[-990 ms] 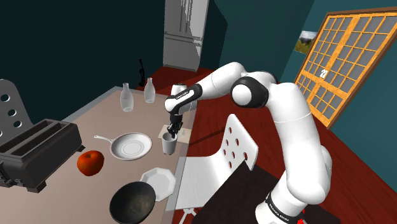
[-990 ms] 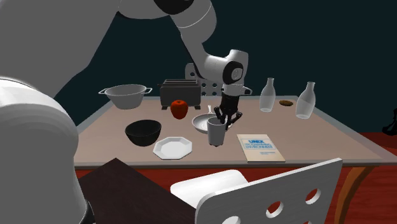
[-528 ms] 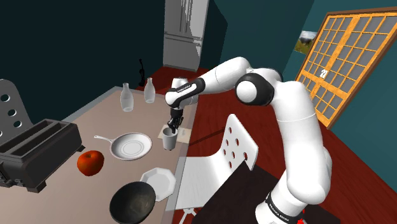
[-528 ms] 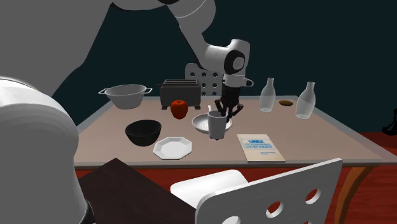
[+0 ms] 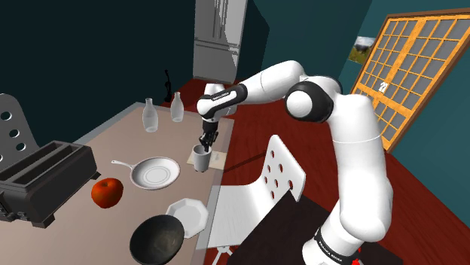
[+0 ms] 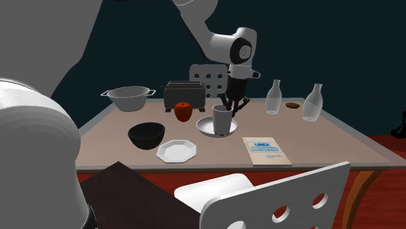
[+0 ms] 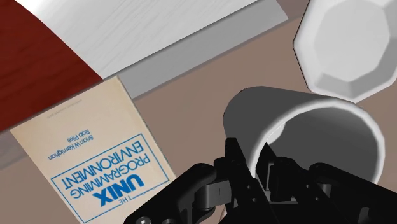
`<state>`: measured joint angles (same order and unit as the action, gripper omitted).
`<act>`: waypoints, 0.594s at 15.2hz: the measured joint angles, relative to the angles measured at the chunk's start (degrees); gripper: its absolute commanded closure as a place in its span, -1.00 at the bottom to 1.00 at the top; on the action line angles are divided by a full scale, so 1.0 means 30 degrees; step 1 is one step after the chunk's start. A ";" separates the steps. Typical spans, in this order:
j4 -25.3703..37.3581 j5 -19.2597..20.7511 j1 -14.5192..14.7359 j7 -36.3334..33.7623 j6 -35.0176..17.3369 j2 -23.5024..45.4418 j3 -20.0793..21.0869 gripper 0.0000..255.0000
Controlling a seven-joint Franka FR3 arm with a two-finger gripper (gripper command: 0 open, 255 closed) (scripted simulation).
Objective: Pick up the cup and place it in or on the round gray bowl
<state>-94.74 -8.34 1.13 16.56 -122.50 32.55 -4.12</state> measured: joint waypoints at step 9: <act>0.0828 0.0182 0.0074 -0.0289 0.1797 -0.0984 -0.0070 1.00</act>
<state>-92.25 -7.80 1.36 15.70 -117.11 29.59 -4.33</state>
